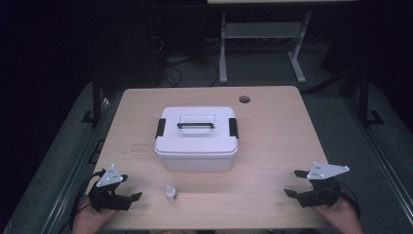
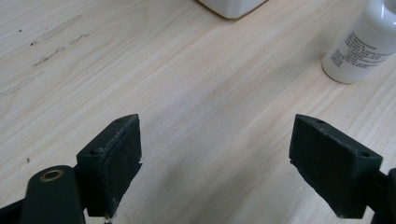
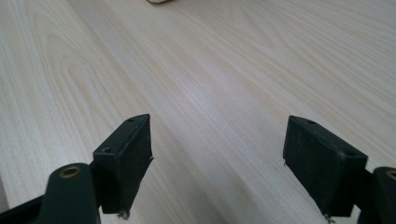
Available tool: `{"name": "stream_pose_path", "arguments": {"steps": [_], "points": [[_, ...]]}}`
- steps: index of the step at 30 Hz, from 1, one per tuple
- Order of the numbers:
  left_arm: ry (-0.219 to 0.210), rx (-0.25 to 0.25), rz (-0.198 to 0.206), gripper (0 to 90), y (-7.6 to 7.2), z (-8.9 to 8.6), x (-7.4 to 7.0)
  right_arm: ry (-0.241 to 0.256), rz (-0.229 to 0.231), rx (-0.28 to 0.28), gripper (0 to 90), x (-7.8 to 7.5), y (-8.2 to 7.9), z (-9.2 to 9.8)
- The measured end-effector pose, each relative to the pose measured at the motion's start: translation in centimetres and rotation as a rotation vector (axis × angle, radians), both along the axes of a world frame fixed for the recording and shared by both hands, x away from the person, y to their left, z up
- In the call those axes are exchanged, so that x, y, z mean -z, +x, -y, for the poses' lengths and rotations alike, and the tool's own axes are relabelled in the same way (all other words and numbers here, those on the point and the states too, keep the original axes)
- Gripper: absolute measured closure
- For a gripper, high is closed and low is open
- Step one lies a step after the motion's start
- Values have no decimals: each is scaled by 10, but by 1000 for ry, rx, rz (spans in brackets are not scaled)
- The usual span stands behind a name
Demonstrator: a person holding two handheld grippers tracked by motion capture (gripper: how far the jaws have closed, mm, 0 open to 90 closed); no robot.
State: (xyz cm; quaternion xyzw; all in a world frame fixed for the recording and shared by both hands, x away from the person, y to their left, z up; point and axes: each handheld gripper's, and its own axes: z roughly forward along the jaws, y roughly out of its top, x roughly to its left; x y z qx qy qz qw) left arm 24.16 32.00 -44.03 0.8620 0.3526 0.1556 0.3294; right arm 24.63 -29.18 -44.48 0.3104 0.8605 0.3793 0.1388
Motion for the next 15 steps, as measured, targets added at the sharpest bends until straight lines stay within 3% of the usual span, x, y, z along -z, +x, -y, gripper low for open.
{"name": "stream_pose_path", "arguments": {"steps": [9,15], "points": [[-9,10,-4,166,1,0,1,-5,-2,-31,234,-8,5,-2],[-22,12,0,166,2,-3,-1,-40,-16,-70,234,-24,16,-9]]}}
